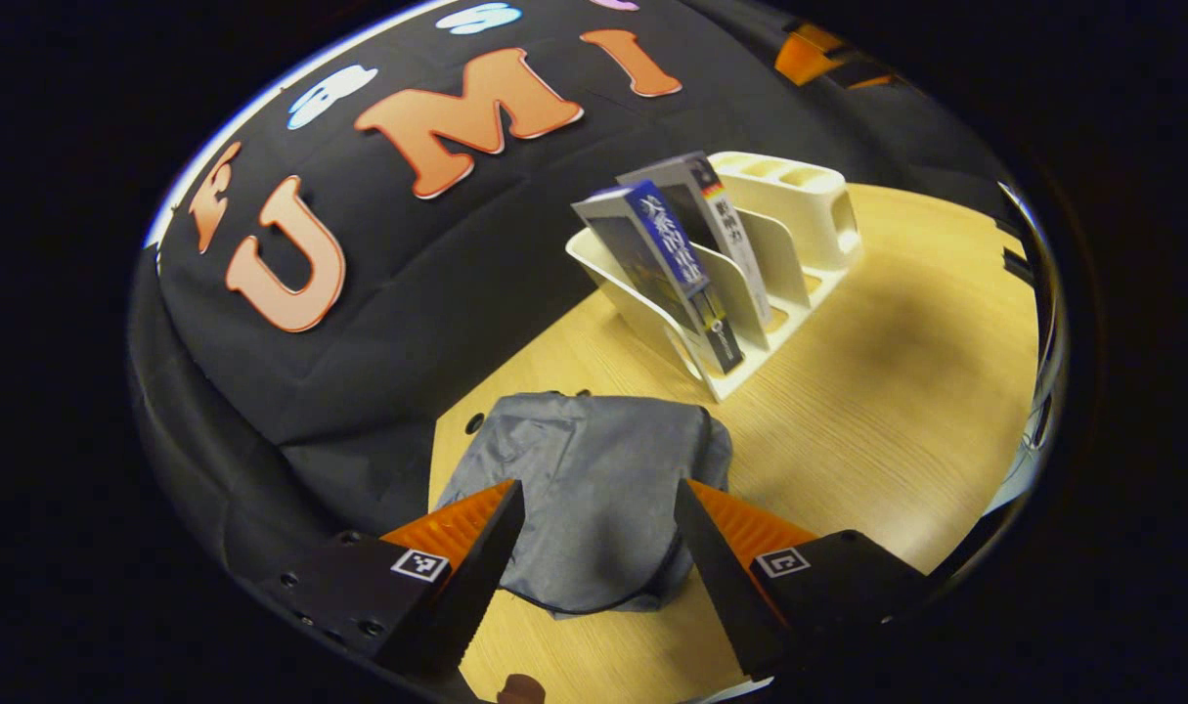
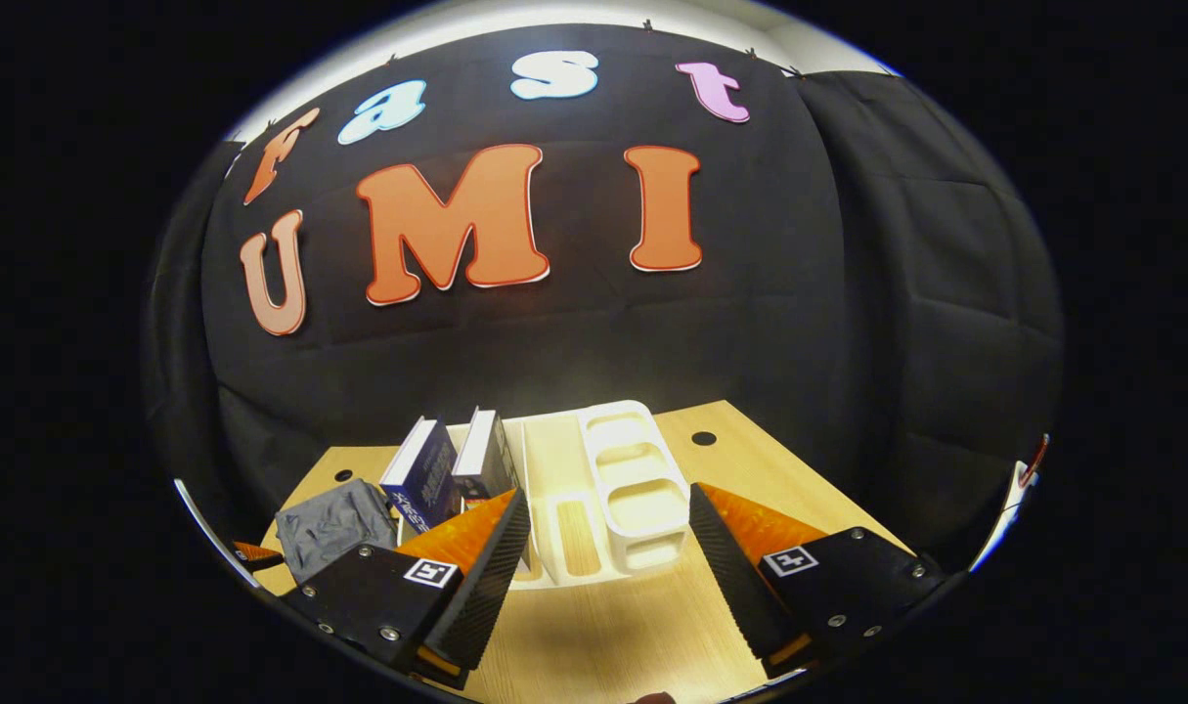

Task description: Open the schoolbag, grab two books from the bookshelf and put them into the schoolbag.

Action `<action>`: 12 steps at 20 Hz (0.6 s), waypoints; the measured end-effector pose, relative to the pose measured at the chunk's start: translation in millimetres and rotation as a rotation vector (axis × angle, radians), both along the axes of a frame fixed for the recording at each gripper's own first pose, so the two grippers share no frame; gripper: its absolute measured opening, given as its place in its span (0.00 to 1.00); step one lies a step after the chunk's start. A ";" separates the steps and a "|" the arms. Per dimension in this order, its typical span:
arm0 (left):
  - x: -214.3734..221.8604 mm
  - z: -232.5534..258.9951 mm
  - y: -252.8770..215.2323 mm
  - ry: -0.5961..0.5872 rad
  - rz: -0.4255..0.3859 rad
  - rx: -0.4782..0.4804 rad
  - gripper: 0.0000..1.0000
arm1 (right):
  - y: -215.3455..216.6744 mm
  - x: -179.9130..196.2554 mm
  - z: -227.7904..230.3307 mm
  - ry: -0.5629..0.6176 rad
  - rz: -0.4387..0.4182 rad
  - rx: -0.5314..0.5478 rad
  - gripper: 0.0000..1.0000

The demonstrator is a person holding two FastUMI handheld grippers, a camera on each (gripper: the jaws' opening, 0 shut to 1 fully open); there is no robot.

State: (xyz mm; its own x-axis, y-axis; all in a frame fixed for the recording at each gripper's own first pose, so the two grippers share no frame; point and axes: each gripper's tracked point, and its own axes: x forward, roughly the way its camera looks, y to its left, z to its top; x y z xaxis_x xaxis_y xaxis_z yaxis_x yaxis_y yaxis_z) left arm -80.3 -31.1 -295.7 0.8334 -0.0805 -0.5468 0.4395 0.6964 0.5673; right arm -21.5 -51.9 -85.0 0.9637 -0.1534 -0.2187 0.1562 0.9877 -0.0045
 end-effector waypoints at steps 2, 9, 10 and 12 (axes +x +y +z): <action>-3.7 -16.0 -4.4 0.028 -0.019 0.028 0.98 | -8.5 -5.1 -8.4 0.023 -0.020 -0.002 0.98; 5.6 -57.2 8.1 0.099 0.001 0.113 0.98 | -32.9 -18.9 -37.1 0.086 -0.074 0.011 0.98; 7.1 -60.8 10.3 0.101 0.003 0.119 0.98 | -34.9 -20.6 -40.3 0.095 -0.079 0.014 0.98; 12.2 -66.9 17.1 0.111 0.028 0.138 0.98 | -37.7 -21.6 -45.1 0.105 -0.088 0.019 0.98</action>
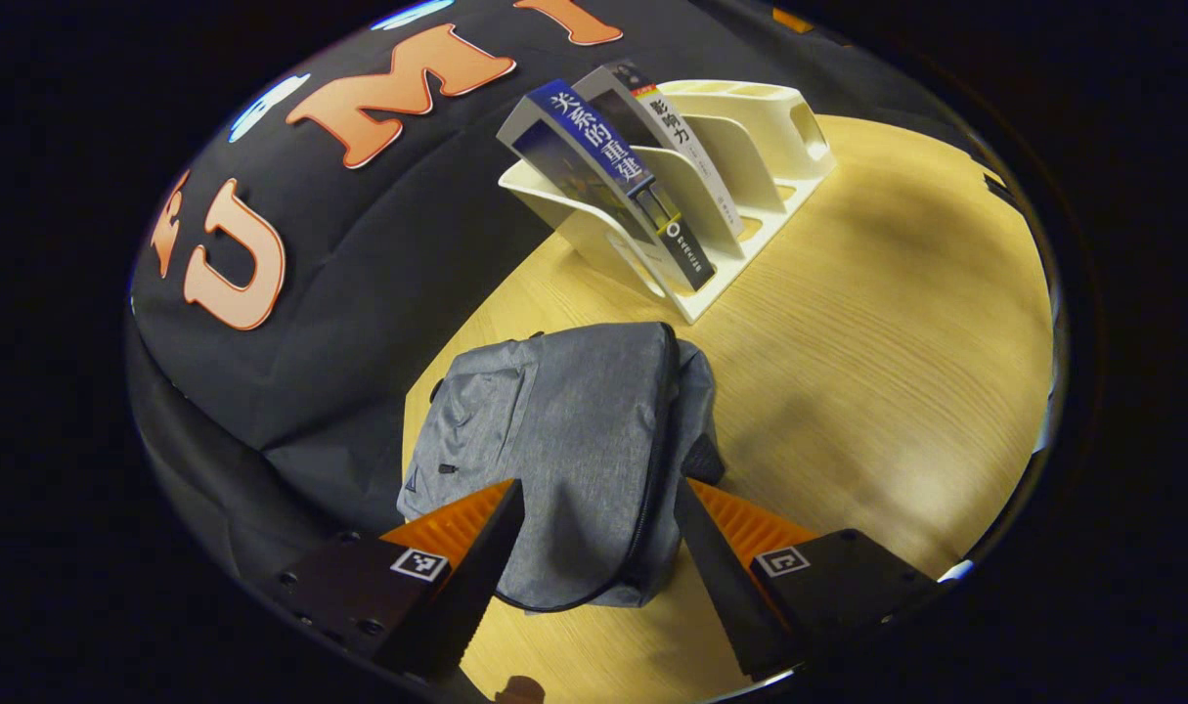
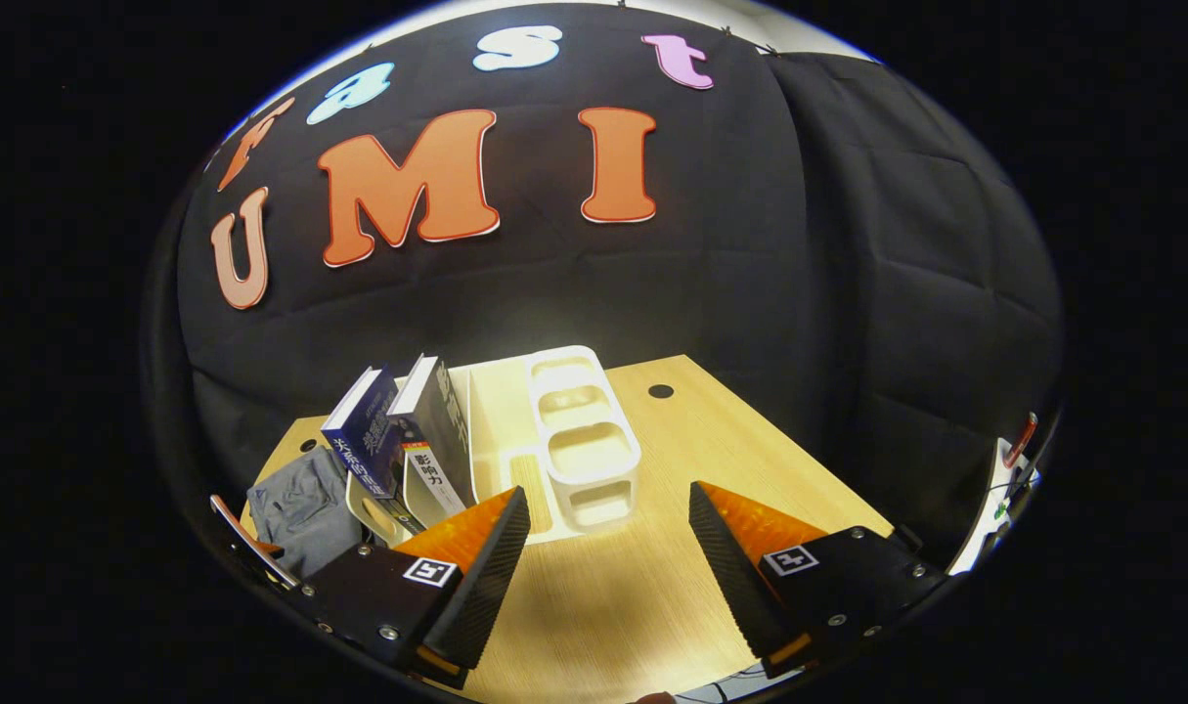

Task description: Open the schoolbag, grab two books from the bookshelf and put them into the schoolbag.

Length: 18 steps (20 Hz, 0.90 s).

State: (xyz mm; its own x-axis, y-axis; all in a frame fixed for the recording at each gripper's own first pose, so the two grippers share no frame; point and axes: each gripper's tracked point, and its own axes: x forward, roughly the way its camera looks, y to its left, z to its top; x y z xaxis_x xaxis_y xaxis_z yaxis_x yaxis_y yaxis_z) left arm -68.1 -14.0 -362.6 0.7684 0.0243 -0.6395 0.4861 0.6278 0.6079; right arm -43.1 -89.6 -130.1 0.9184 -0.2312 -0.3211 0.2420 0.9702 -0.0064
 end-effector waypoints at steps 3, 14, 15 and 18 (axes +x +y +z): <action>5.6 -8.8 9.2 0.028 0.034 0.022 0.98 | -0.9 -2.9 -8.4 0.020 -0.005 0.015 0.98; 6.9 -6.3 -0.3 0.059 -0.028 0.030 0.16 | 9.1 6.0 -5.2 0.014 0.004 0.040 0.98; 9.8 -4.5 -4.2 0.052 -0.030 0.024 0.11 | 10.2 6.7 -5.1 0.012 0.005 0.045 0.98; 9.9 5.2 2.3 0.059 -0.003 0.004 0.06 | 13.1 9.3 -2.8 0.006 0.011 0.069 0.98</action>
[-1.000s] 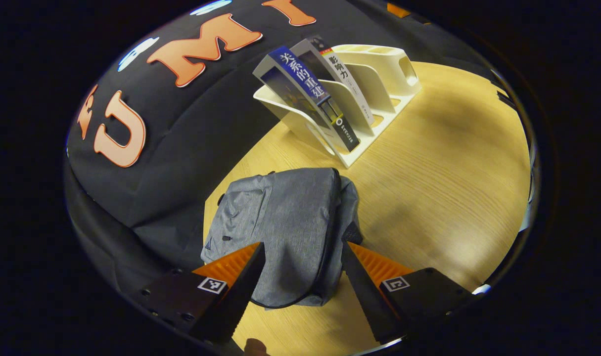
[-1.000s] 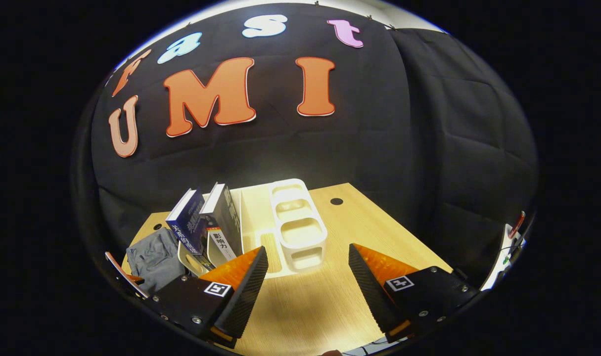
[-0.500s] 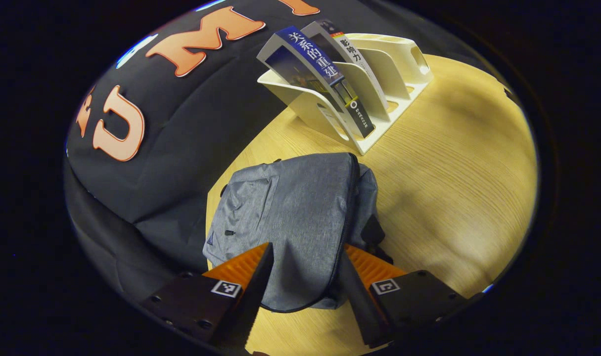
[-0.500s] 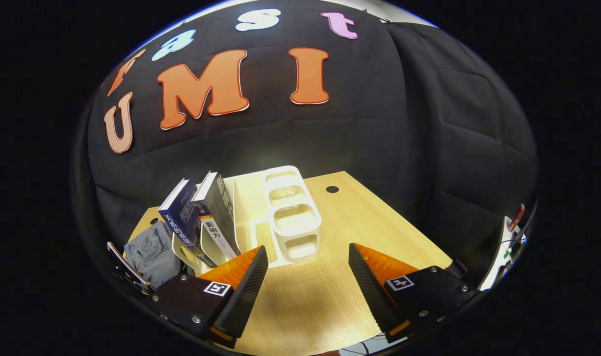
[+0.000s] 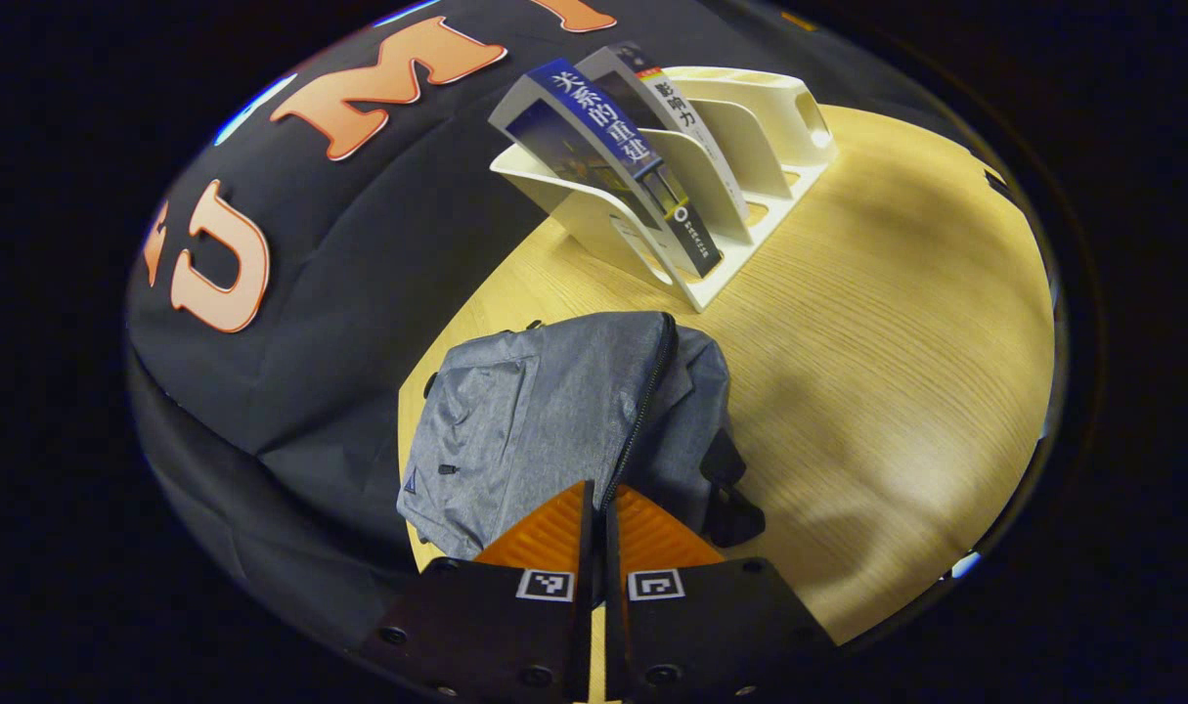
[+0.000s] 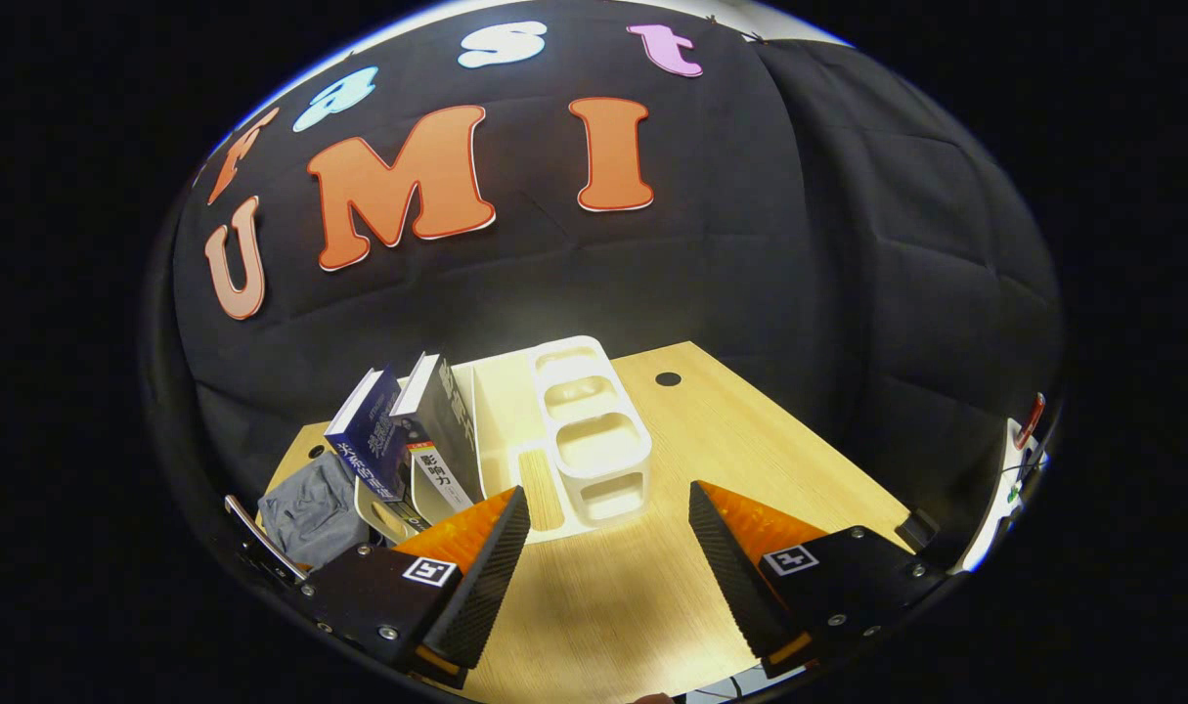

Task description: Open the schoolbag, grab two books from the bookshelf and put them into the schoolbag.

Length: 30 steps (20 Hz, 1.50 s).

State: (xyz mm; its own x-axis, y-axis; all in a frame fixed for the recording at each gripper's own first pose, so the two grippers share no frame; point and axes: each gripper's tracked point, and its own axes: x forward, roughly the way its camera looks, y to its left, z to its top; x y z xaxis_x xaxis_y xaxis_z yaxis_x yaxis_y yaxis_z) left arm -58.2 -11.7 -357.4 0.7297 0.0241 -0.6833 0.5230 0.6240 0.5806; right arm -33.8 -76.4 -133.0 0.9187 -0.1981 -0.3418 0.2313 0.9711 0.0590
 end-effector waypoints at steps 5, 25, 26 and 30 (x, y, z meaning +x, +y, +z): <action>11.2 26.2 3.6 0.079 0.040 -0.071 0.01 | 8.5 5.4 4.2 -0.012 0.018 0.057 0.98; 98.9 196.3 69.6 -0.046 0.110 -0.155 0.01 | 23.7 -4.6 7.5 0.004 0.066 0.050 0.98; 104.8 202.2 71.4 -0.050 0.109 -0.155 0.01 | 21.2 -5.6 9.8 -0.001 0.061 0.046 0.98; 120.8 216.8 74.5 -0.068 0.109 -0.151 0.01 | 18.4 -5.3 17.2 -0.011 0.053 0.057 0.98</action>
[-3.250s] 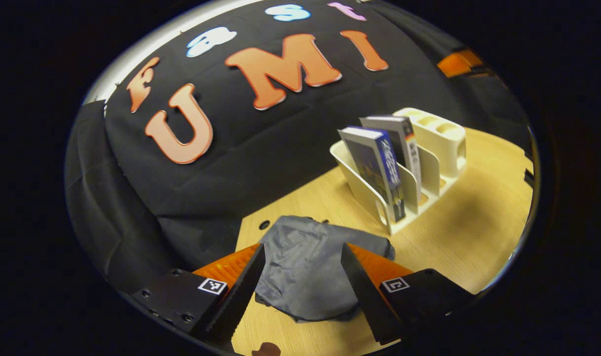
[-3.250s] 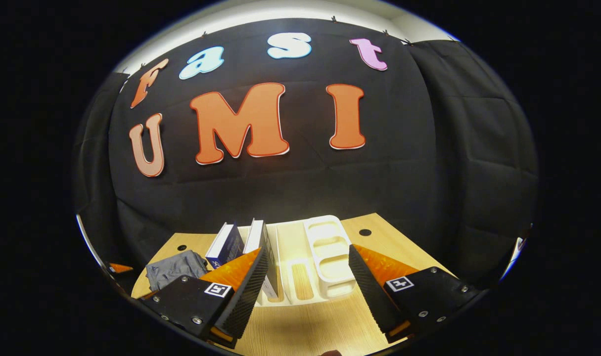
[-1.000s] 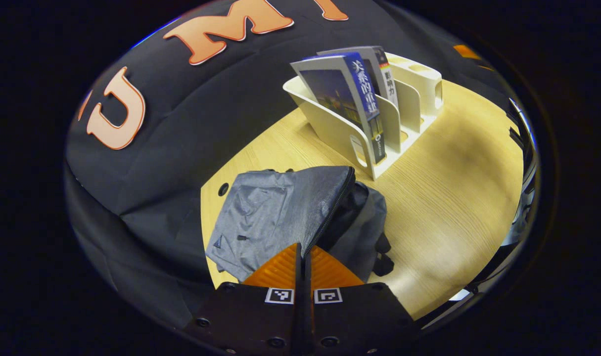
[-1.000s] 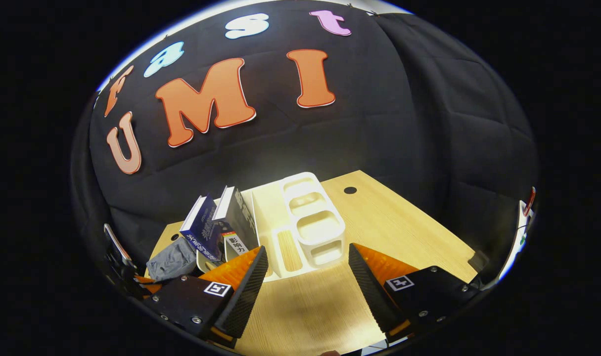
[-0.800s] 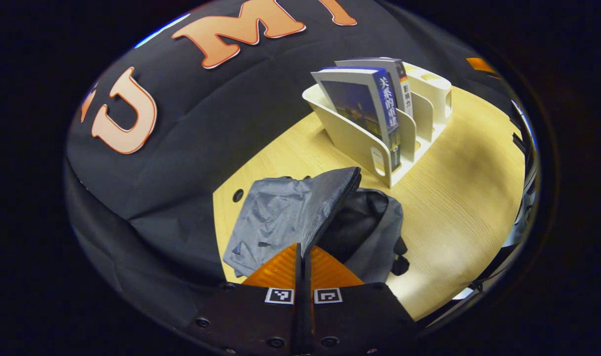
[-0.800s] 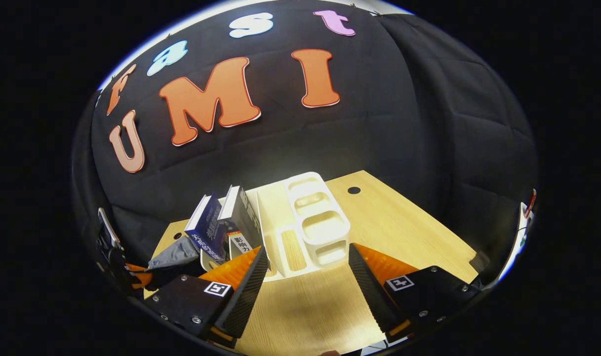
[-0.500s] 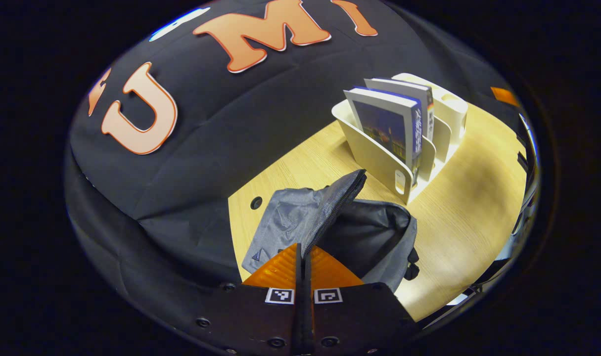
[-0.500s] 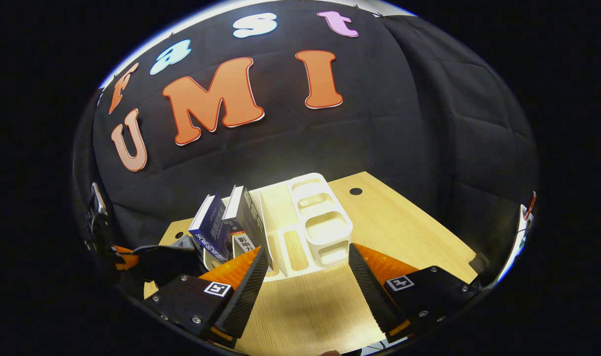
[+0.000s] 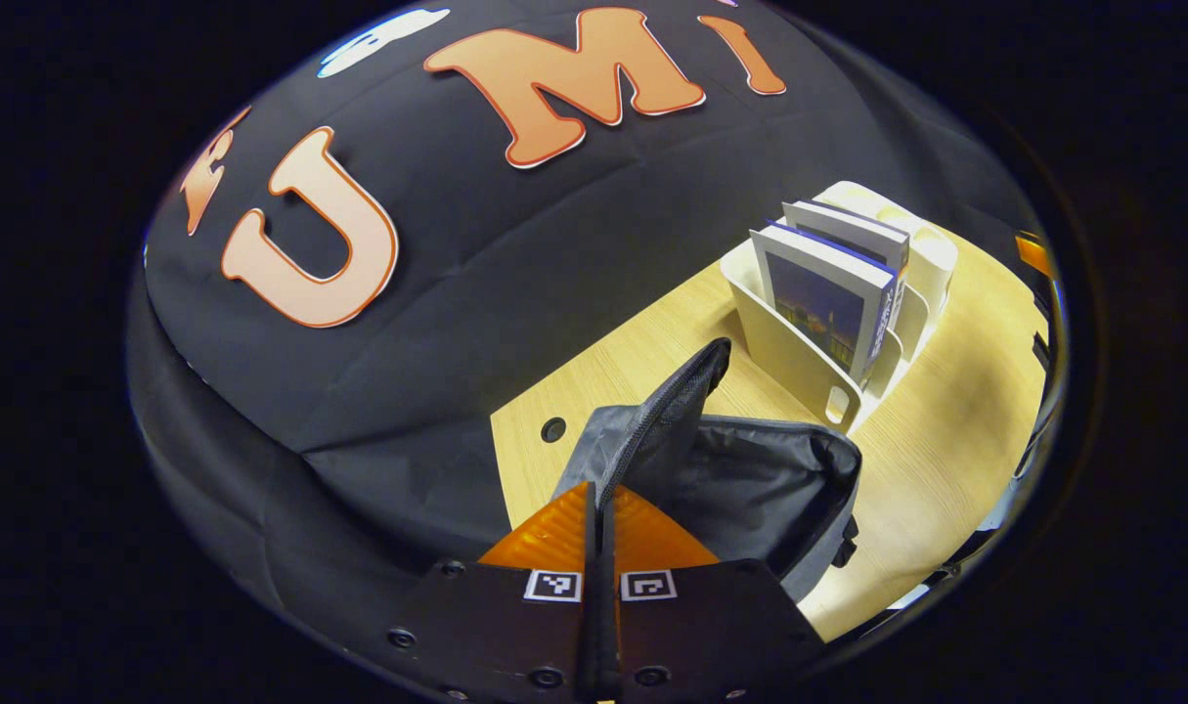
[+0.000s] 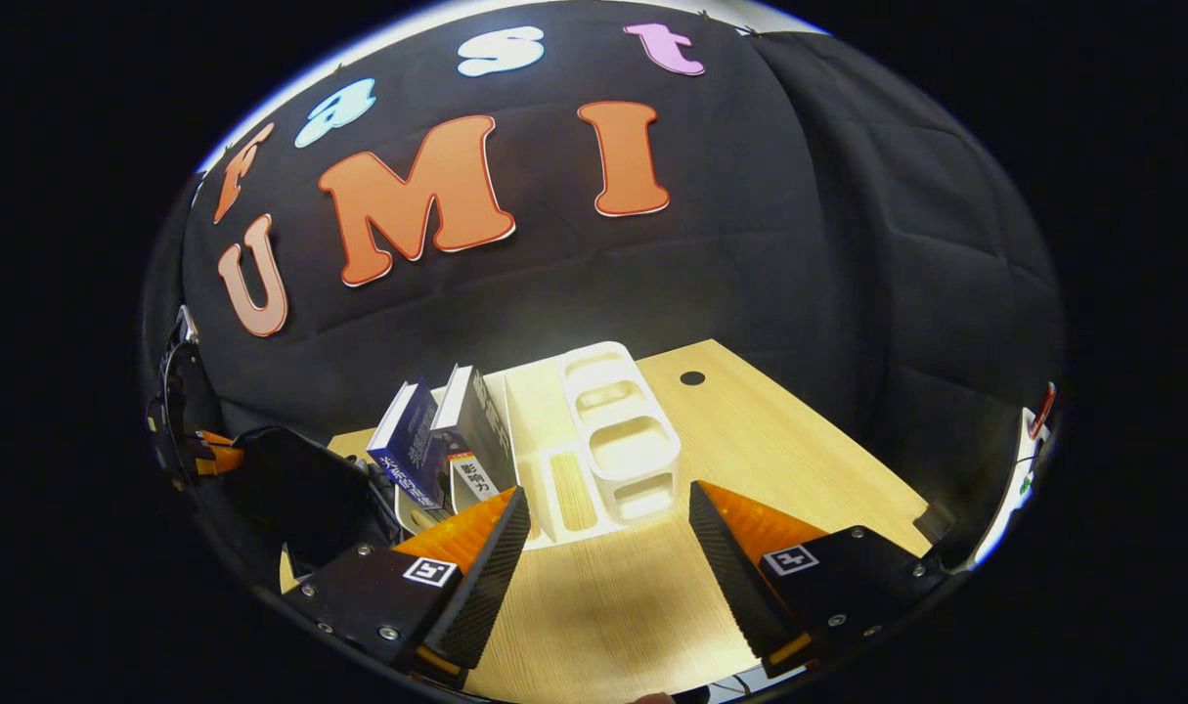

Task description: Open the schoolbag, grab two books from the bookshelf and put them into the schoolbag.

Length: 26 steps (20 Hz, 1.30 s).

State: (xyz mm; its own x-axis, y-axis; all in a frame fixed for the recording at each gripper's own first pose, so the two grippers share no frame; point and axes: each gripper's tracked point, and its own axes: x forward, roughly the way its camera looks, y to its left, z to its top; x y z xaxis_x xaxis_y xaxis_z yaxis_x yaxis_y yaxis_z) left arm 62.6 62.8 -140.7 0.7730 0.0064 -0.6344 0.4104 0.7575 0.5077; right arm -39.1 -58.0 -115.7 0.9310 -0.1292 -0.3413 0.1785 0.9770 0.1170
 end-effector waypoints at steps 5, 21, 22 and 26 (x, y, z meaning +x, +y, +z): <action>7.3 1.6 1.3 0.009 0.004 -0.021 0.00 | 14.9 11.1 14.1 0.027 0.037 0.019 0.98; 8.5 -5.7 5.7 0.034 -0.046 -0.042 0.01 | 197.8 113.5 104.8 0.356 0.373 -0.089 0.98; 8.3 -6.3 5.6 0.037 -0.046 -0.046 0.00 | 205.5 121.2 96.1 0.396 0.375 -0.082 0.98; 10.5 -4.8 6.6 0.028 -0.052 -0.048 0.01 | 217.8 142.7 46.0 0.587 0.363 -0.098 0.99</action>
State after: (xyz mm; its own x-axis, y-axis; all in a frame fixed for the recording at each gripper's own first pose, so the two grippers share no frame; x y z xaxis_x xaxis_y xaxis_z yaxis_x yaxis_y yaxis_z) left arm 73.2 69.4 -145.5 0.7534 -0.0646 -0.6544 0.4637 0.7578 0.4591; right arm 103.6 159.8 -69.7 0.5859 0.0992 -0.8043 -0.1544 0.9880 0.0094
